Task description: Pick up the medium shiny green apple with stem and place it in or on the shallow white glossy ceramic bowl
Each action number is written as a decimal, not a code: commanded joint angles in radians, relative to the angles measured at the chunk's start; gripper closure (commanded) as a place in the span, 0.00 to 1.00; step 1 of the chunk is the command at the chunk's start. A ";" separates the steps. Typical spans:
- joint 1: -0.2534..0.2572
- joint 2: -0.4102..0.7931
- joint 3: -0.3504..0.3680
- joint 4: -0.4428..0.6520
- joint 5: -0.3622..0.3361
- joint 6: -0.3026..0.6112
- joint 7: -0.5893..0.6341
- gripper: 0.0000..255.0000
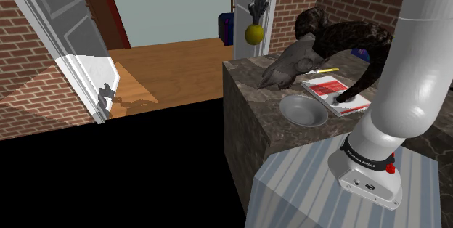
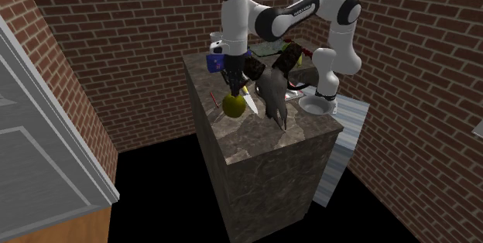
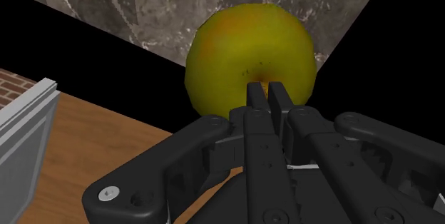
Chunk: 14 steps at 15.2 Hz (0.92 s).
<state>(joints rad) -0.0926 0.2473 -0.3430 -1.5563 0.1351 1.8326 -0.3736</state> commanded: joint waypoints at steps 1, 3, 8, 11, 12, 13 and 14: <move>0.023 -0.080 0.001 -0.091 -0.028 0.017 0.023 1.00; 0.042 -0.169 0.006 -0.191 -0.059 0.035 0.049 1.00; 0.068 -0.381 0.034 -0.407 -0.132 0.052 0.123 1.00; 0.072 -0.504 0.059 -0.517 -0.166 0.045 0.168 1.00; 0.073 -0.544 0.069 -0.551 -0.175 0.040 0.182 1.00; 0.072 -0.584 0.079 -0.584 -0.183 0.033 0.197 1.00; 0.072 -0.624 0.090 -0.616 -0.190 0.025 0.211 1.00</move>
<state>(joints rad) -0.0222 -0.3400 -0.2651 -2.1405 -0.0475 1.8626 -0.1804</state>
